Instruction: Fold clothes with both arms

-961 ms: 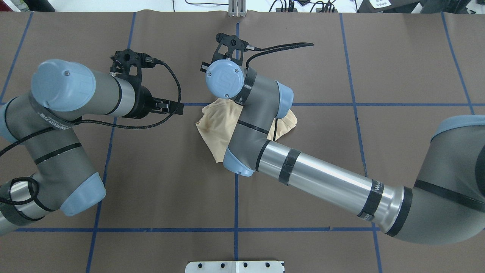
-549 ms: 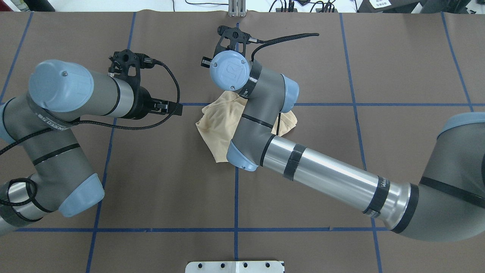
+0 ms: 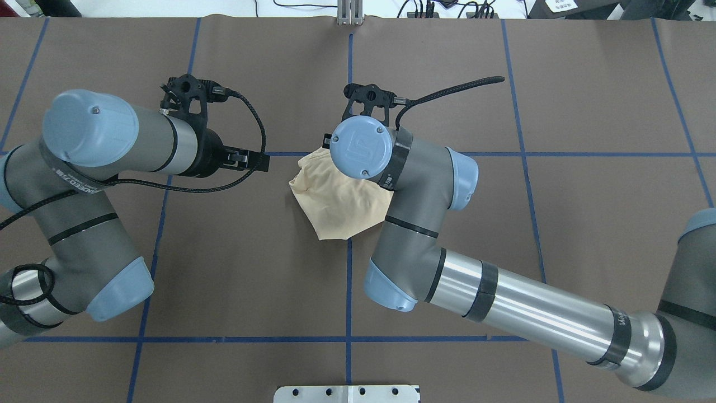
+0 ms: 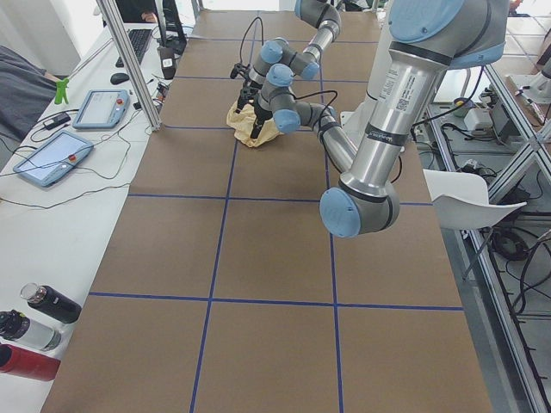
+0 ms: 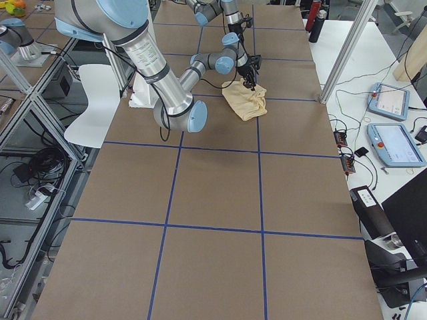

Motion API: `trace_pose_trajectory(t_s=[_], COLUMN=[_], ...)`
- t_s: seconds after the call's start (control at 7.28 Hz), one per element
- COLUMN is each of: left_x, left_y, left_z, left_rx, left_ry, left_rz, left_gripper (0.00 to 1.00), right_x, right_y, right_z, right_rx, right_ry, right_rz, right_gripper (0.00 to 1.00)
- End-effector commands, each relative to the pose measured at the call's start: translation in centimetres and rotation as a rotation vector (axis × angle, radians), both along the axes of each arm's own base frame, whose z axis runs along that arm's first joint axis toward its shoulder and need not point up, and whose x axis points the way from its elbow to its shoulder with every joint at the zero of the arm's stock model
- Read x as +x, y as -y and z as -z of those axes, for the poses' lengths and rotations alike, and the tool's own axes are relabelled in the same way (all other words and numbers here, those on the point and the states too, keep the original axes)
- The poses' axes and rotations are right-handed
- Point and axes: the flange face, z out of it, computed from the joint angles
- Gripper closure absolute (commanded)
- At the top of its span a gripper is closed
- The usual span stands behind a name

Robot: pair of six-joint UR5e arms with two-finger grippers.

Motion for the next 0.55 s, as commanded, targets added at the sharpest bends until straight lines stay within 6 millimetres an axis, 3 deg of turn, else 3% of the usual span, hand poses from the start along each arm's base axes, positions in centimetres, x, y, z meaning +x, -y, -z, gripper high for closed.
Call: trace_pose_trajectory(t_s=[0.0,0.14,0.41], left_x=[0.0,-0.1,-0.4], left_y=[0.0,0.0,-0.2], left_z=[0.1,0.1,0.6], left_rx=[-0.001,0.000,0.007], left_ry=[-0.002,-0.003,-0.011], left_rz=[0.001,0.002,0.002], left_gripper=[0.00,0.00,0.00], right_x=[-1.0,-2.0,-1.9], right_y=[-0.2,1.2,7.3], right_z=[-2.2,-3.8,-6.3], right_rx=[0.013,0.046,0.071], right_ry=[-0.036,-0.029,-0.011], right_rz=[-0.011,-0.047,-0.111], right_gripper=[0.63,0.63,0.63])
